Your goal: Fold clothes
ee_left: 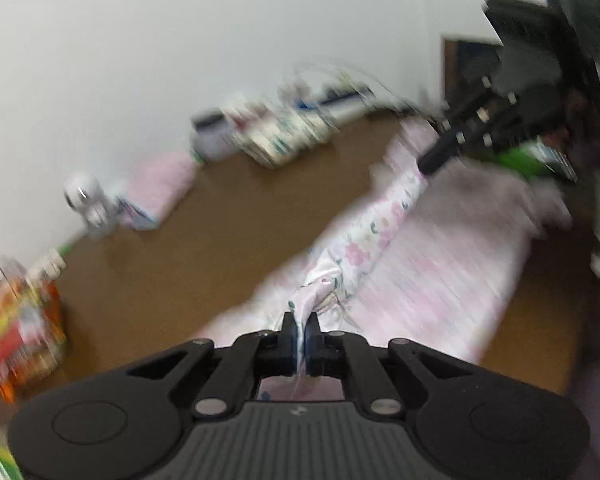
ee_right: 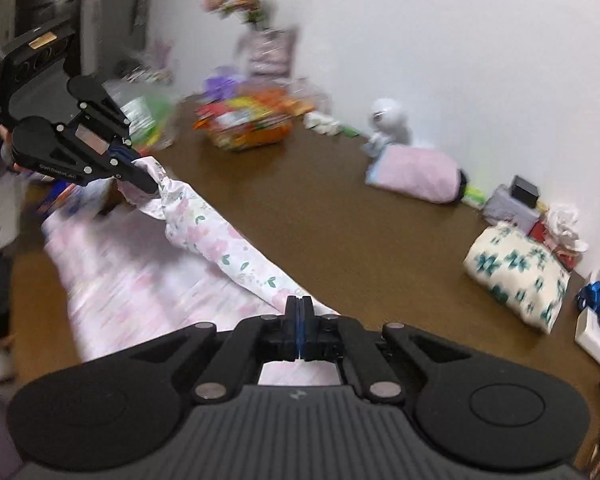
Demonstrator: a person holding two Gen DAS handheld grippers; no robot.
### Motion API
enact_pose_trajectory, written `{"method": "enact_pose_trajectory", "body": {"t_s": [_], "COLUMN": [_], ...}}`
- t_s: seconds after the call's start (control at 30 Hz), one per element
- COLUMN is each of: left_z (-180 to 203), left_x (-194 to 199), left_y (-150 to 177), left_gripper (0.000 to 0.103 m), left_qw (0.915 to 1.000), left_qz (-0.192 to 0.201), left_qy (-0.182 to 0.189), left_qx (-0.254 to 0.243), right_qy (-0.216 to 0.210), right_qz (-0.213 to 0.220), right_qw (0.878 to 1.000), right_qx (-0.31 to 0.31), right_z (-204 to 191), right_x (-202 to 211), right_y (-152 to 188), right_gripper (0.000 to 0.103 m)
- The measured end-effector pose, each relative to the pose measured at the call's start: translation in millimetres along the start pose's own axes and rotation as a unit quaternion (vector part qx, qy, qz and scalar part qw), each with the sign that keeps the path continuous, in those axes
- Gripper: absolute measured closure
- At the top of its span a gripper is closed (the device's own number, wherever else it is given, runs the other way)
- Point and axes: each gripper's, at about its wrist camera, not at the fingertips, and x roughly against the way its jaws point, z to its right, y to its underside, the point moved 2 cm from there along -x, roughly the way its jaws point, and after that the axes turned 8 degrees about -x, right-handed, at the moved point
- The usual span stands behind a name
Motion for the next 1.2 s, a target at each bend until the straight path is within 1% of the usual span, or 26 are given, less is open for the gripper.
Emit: {"method": "enact_pose_trajectory", "body": {"t_s": [0.03, 0.1, 0.17, 0.2, 0.23, 0.27, 0.3, 0.33, 0.37, 0.4, 0.47, 0.53, 0.6, 0.63, 0.67, 0.77, 0.83, 0.9, 0.97, 1.0, 1.03, 1.07, 1.1, 1.13, 1.17, 1.2], "left_z": [15, 33, 35, 36, 34, 31, 28, 24, 21, 19, 21, 23, 22, 18, 14, 5, 3, 12, 22, 28, 31, 32, 33, 34, 35, 37], "left_x": [-2, -7, 2, 7, 13, 16, 18, 17, 14, 11, 6, 0, -7, -7, -7, 11, 18, 17, 12, 10, 10, 16, 22, 31, 41, 51], "left_y": [10, 30, 41, 47, 48, 49, 49, 49, 47, 45, 43, 43, 46, 45, 45, 43, 44, 49, 56, 60, 63, 64, 64, 60, 57, 49], "left_gripper": [0.097, 0.095, 0.088, 0.084, 0.07, 0.058, 0.056, 0.056, 0.056, 0.056, 0.056, 0.057, 0.079, 0.096, 0.096, 0.096, 0.096, 0.095, 0.089, 0.089, 0.088, 0.083, 0.081, 0.072, 0.056, 0.045], "left_qw": [0.9999, 0.9991, 0.9987, 0.9982, 0.9974, 0.9959, 0.994, 0.9926, 0.9921, 0.9916, 0.9928, 0.9948, 0.9947, 0.9938, 0.9929, 0.9899, 0.9888, 0.9908, 0.9923, 0.9927, 0.9928, 0.9923, 0.9918, 0.9921, 0.9921, 0.9922], "left_qz": [-0.015, -0.043, -0.034, -0.029, -0.02, -0.016, -0.011, -0.008, -0.006, -0.004, -0.002, -0.009, -0.025, -0.028, -0.03, -0.002, -0.001, -0.017, -0.037, -0.045, -0.044, -0.038, -0.031, -0.016, -0.001, 0.015], "left_qy": [0.006, 0.001, -0.013, -0.021, -0.034, -0.053, -0.071, -0.078, -0.076, -0.074, -0.063, -0.05, -0.035, -0.038, -0.041, -0.07, -0.069, -0.06, -0.047, -0.041, -0.038, -0.037, -0.035, -0.031, -0.028, -0.044], "left_qx": [-0.005, 0.005, 0.034, 0.049, 0.061, 0.071, 0.083, 0.092, 0.099, 0.106, 0.101, 0.088, 0.093, 0.101, 0.108, 0.123, 0.132, 0.12, 0.109, 0.104, 0.104, 0.112, 0.119, 0.121, 0.122, 0.115], "right_qy": [-0.008, -0.023, -0.038, -0.047, -0.047, -0.045, -0.044, -0.042, -0.038, -0.032, -0.02, -0.025, -0.031, -0.035, -0.04, -0.052, -0.056, -0.061, -0.049, -0.045, -0.043, -0.041, -0.039, -0.034, -0.029, -0.025], "right_qz": [-0.014, -0.039, -0.047, -0.038, -0.023, -0.008, 0.011, 0.022, 0.029, 0.028, 0.011, -0.005, -0.005, -0.004, -0.002, 0.02, 0.025, 0.029, -0.001, -0.011, -0.019, -0.027, -0.024, -0.012, 0.007, 0.033], "right_qw": [1.0, 0.999, 0.998, 0.998, 0.998, 0.999, 0.999, 0.999, 0.999, 0.999, 1.0, 1.0, 0.999, 0.999, 0.998, 0.997, 0.997, 0.997, 0.999, 0.999, 0.999, 0.998, 0.998, 0.999, 0.998, 0.997], "right_qx": [0.005, 0.016, 0.026, 0.027, 0.021, 0.013, 0.002, -0.008, -0.014, -0.013, -0.002, -0.008, -0.028, -0.041, -0.049, -0.044, -0.04, -0.038, -0.022, -0.022, -0.024, -0.026, -0.033, -0.041, -0.05, -0.069], "right_z": [-12, -34, -51, -57, -57, -56, -52, -47, -41, -38, -37, -35, -34, -33, -34, -51, -61, -70, -77, -77, -77, -77, -74, -68, -62, -52], "right_x": [0, -3, -2, 5, 12, 18, 23, 23, 20, 14, -3, -20, -28, -31, -30, -10, -3, 3, -10, -13, -16, -18, -13, -6, 3, 16], "right_y": [14, 37, 52, 55, 54, 52, 49, 47, 46, 48, 54, 60, 61, 60, 60, 55, 56, 57, 68, 72, 77, 81, 82, 81, 77, 74], "right_gripper": [0.103, 0.103, 0.101, 0.1, 0.097, 0.093, 0.089, 0.079, 0.071, 0.07, 0.07, 0.07, 0.077, 0.092, 0.1, 0.102, 0.102, 0.102, 0.099, 0.099, 0.095, 0.089, 0.083, 0.066, 0.056, 0.055]}}
